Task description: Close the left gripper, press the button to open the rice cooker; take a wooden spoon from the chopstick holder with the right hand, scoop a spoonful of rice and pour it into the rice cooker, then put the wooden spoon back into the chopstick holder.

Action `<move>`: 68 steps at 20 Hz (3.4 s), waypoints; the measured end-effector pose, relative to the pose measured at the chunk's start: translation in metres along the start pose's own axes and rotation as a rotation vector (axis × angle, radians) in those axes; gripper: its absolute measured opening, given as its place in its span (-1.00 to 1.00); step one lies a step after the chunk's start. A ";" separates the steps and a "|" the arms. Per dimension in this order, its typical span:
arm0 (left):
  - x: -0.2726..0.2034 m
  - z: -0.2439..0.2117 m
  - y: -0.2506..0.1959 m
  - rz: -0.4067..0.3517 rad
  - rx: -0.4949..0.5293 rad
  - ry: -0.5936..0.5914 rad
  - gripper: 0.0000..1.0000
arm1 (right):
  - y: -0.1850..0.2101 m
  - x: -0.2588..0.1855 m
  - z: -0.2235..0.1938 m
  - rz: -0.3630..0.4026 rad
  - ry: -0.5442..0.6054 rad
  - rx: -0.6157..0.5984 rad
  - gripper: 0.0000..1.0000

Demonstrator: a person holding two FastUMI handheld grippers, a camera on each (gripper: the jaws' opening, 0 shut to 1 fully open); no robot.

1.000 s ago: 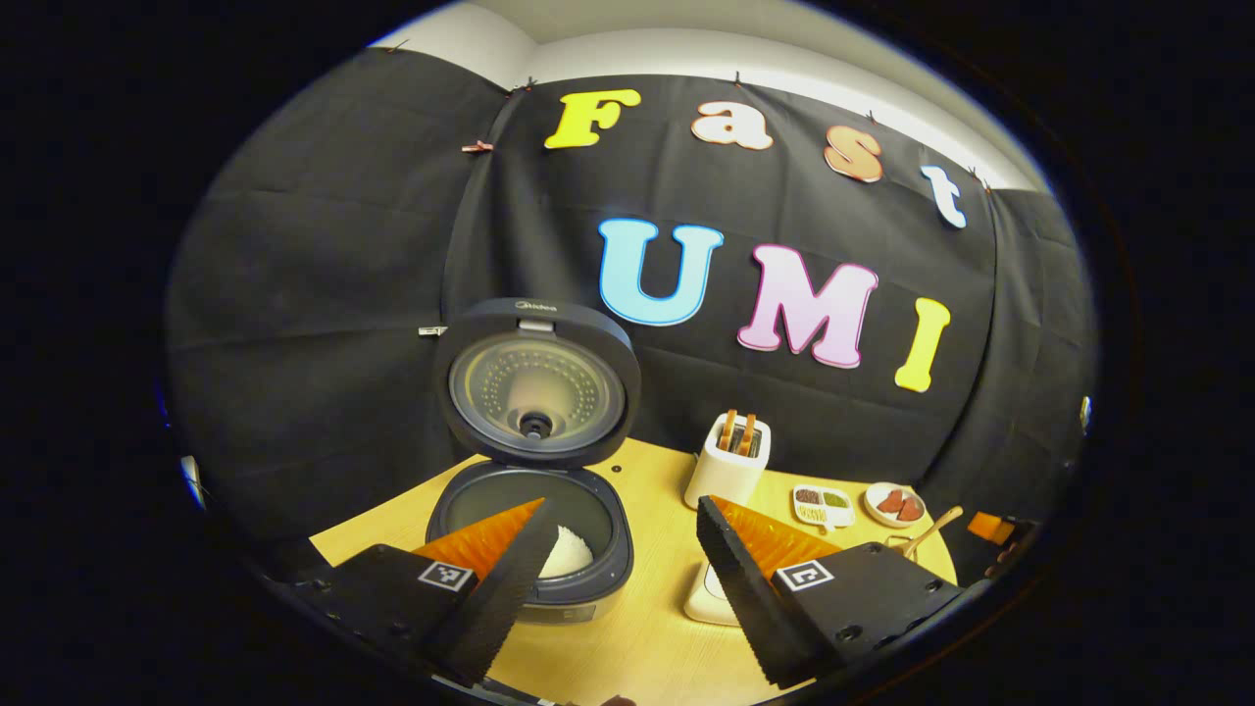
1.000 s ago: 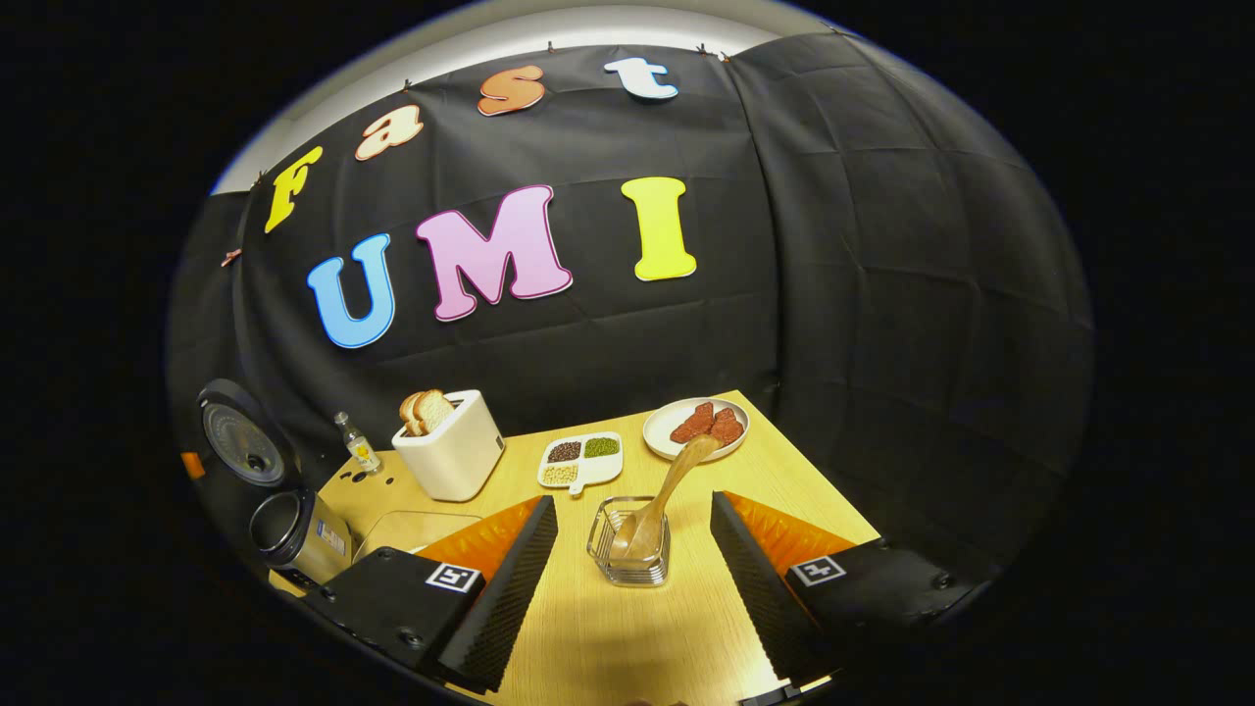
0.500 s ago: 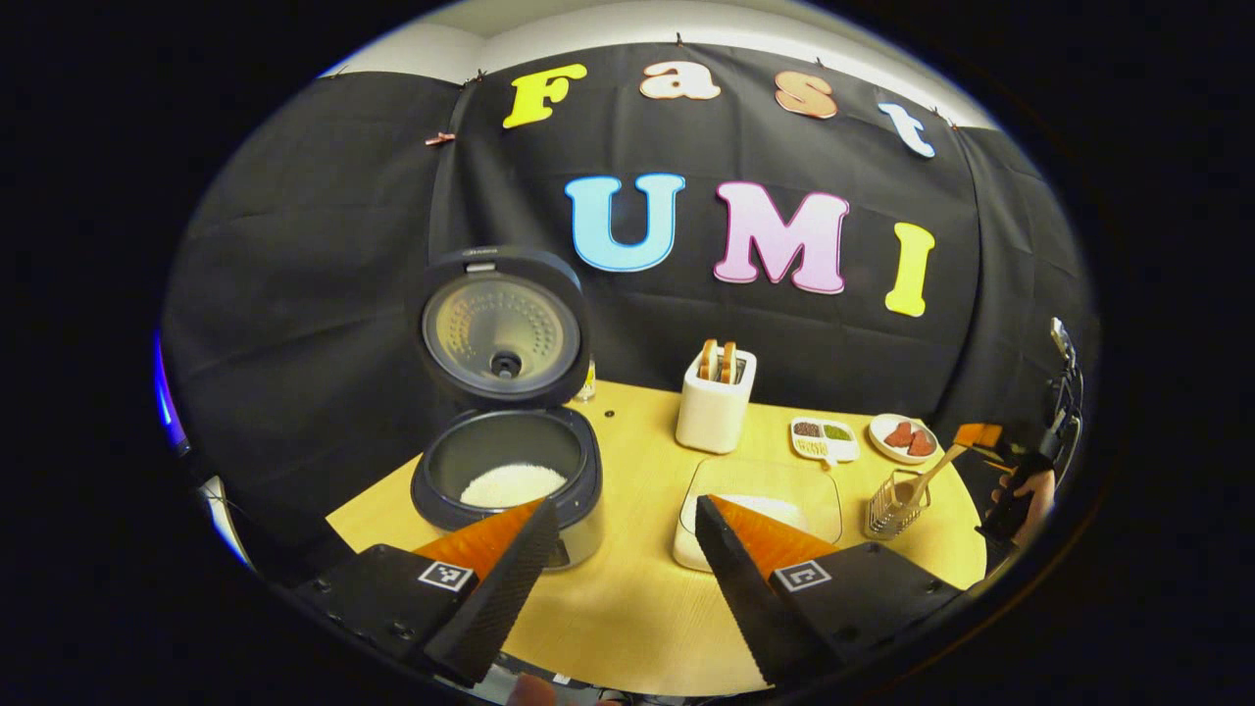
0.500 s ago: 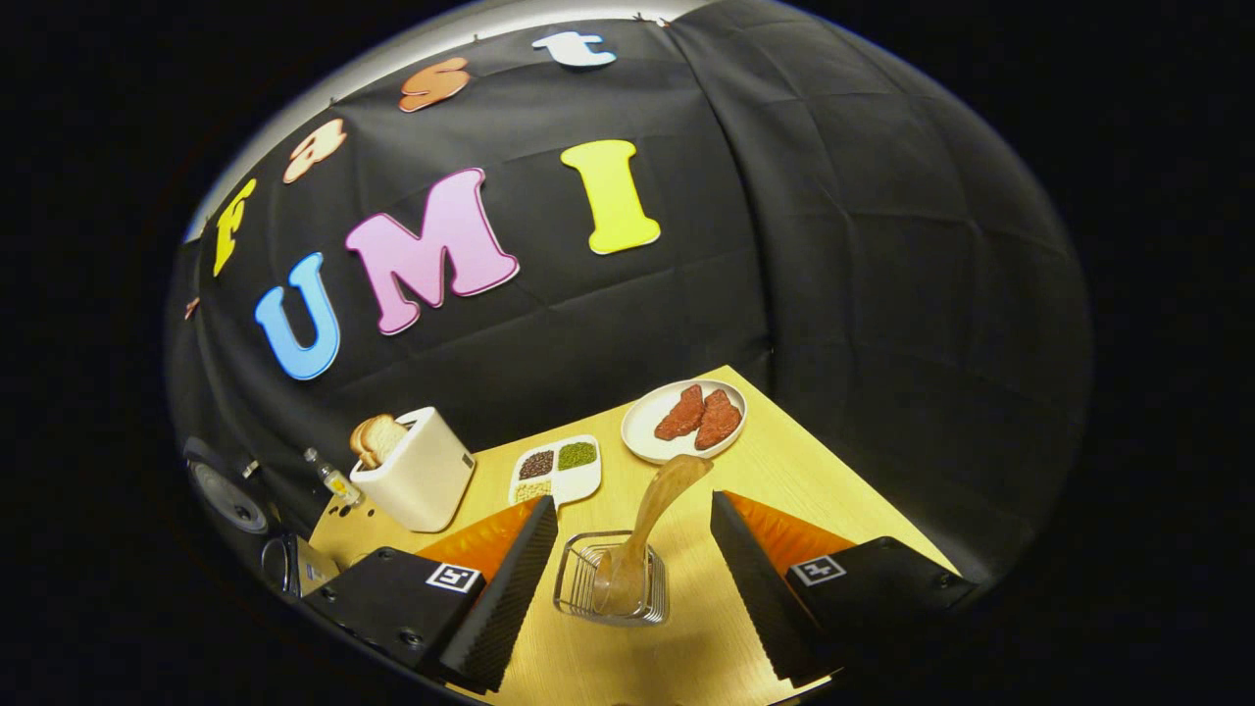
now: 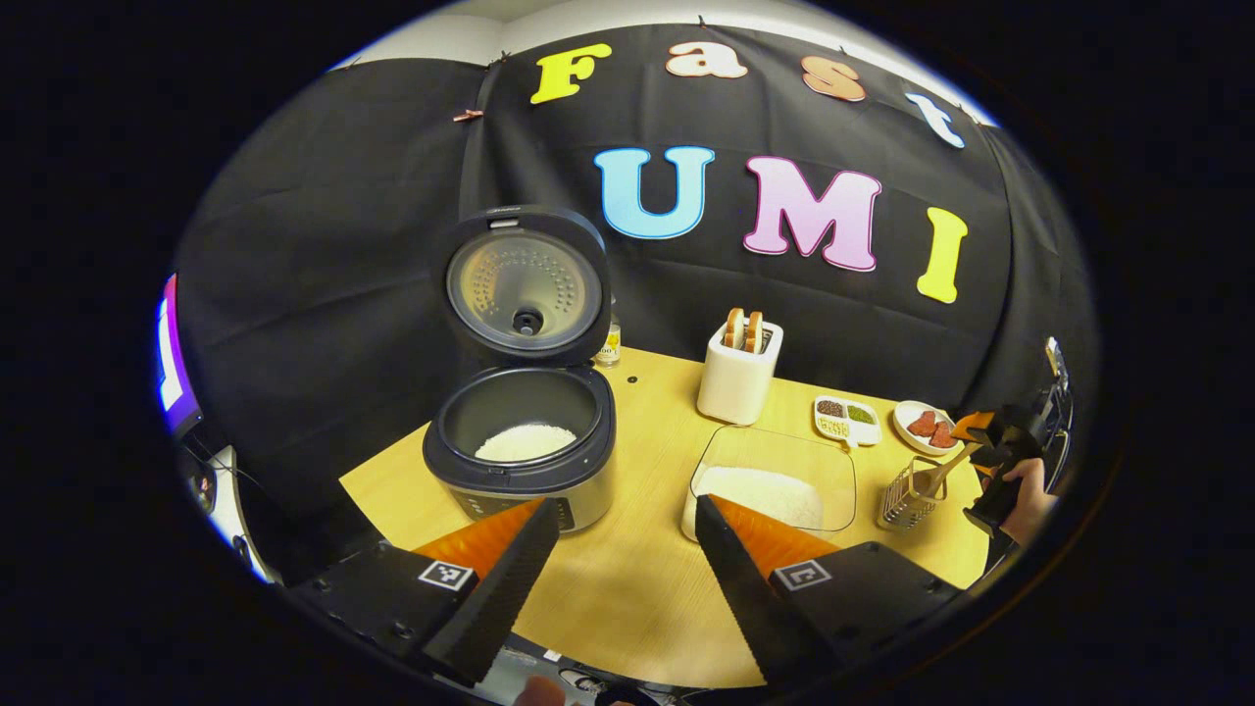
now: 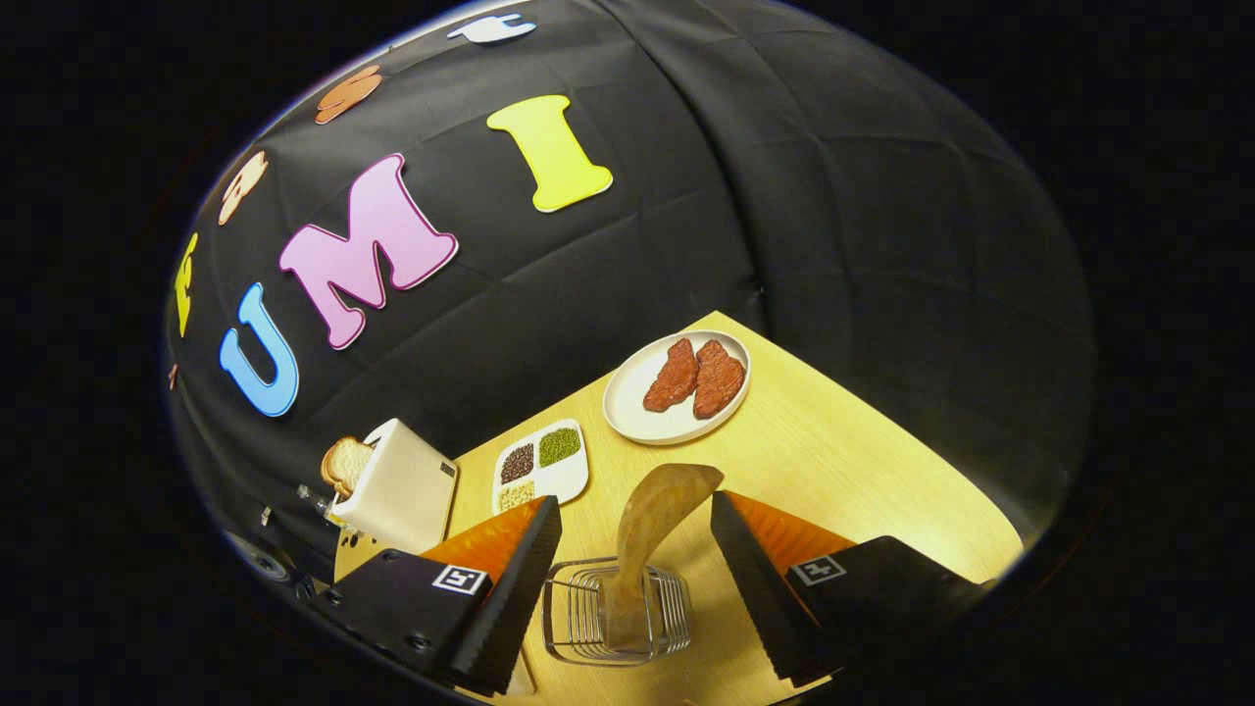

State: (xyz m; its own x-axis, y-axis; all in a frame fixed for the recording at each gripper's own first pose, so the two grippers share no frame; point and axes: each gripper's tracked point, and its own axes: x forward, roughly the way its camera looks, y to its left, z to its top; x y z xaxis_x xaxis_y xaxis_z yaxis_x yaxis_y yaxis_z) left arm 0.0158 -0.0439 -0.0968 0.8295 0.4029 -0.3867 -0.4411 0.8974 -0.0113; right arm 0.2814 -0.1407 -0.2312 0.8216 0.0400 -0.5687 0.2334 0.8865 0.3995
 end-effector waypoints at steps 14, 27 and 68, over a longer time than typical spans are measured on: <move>0.000 -0.038 -0.021 -0.050 -0.009 0.100 0.92 | 0.002 0.023 -0.004 0.007 0.030 0.080 -0.64; 0.011 -0.021 0.004 -0.120 -0.015 0.050 0.92 | 0.060 -0.069 0.054 0.069 -0.174 -0.043 -0.75; 0.074 -0.064 0.097 -0.416 -0.038 0.149 0.91 | 0.272 -0.040 -0.195 0.177 0.056 -0.269 -0.75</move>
State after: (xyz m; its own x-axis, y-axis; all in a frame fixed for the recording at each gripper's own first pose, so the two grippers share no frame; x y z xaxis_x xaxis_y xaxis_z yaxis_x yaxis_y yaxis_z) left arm 0.0129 0.0617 -0.1857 0.8822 -0.0240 -0.4703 -0.0946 0.9693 -0.2269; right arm 0.2108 0.1887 -0.2396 0.8057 0.2231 -0.5487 -0.0627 0.9533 0.2955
